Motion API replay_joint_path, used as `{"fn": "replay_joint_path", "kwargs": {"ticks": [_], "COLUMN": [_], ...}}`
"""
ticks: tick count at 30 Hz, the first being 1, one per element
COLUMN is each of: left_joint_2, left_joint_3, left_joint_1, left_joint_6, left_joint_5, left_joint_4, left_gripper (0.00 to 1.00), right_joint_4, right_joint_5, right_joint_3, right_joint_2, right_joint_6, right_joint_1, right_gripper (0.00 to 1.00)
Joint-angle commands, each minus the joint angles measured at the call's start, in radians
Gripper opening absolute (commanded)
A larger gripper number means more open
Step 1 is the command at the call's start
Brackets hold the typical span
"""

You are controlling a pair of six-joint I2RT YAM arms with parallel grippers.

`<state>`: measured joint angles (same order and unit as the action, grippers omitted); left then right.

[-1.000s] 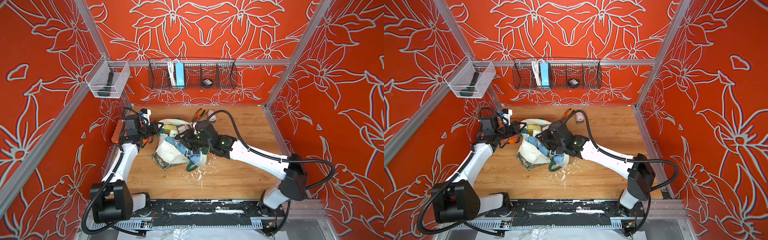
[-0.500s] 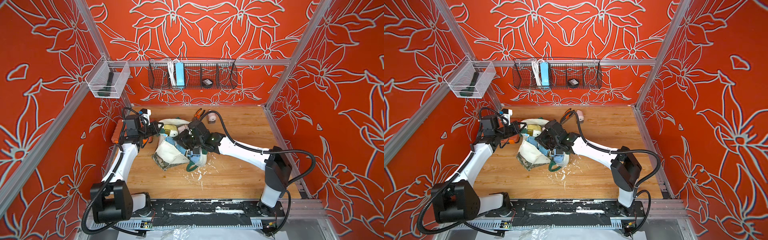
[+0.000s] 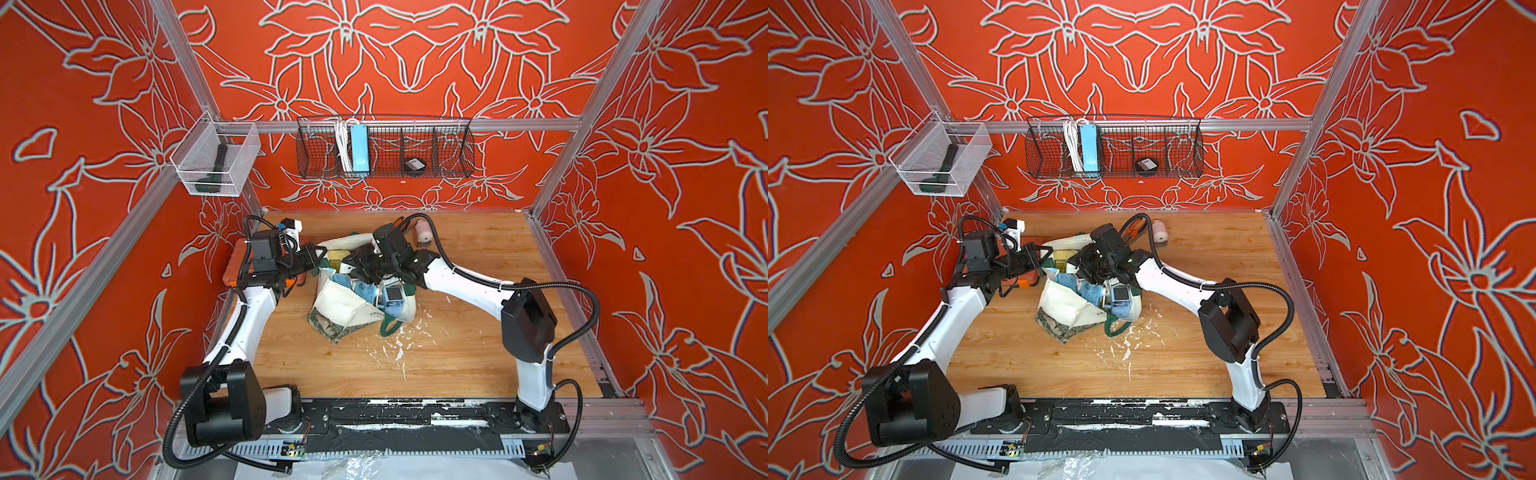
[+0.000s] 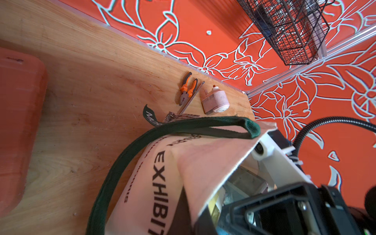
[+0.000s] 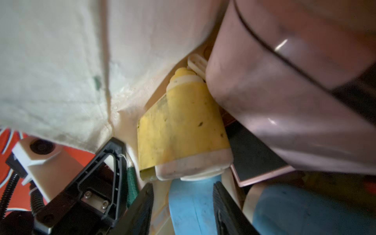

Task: Take out the pencil sharpeners from the tote bags
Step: Pick up the pencil sharpener from the canvas bag.

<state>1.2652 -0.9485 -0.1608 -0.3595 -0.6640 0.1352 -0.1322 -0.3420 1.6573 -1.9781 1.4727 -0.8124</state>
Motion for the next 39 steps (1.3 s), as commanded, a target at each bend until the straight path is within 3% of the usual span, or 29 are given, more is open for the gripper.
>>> {"fn": "replay_joint_path", "kwargs": {"ticks": [1, 15, 20, 32, 37, 39], "left_joint_2": [-0.044, -0.04, -0.037, -0.036, -0.034, -0.033], "left_joint_3": [-0.008, 0.002, 0.002, -0.001, -0.003, -0.003], "left_joint_1": [-0.002, 0.006, 0.016, 0.039, 0.043, 0.042], "left_joint_6": [0.009, 0.006, 0.009, 0.021, 0.024, 0.023], "left_joint_5": [-0.042, -0.063, -0.059, -0.041, -0.037, -0.039], "left_joint_4": [-0.078, -0.095, -0.091, -0.077, -0.074, -0.074], "left_gripper": [0.0, 0.0, 0.0, 0.0, 0.0, 0.0], "right_joint_4": [-0.067, -0.118, -0.149, -0.027, 0.001, 0.021], "right_joint_5": [0.06, 0.176, 0.182, 0.147, 0.087, 0.069], "right_joint_3": [0.028, 0.148, 0.258, 0.299, 0.347, 0.352], "right_joint_2": [-0.037, -0.209, -0.292, -0.339, -0.347, -0.349], "right_joint_6": [0.015, 0.102, 0.103, 0.006, -0.095, -0.125], "right_joint_1": [0.054, 0.053, 0.053, 0.054, 0.052, 0.049], "right_gripper": [0.54, 0.58, 0.56, 0.37, 0.54, 0.57]}}
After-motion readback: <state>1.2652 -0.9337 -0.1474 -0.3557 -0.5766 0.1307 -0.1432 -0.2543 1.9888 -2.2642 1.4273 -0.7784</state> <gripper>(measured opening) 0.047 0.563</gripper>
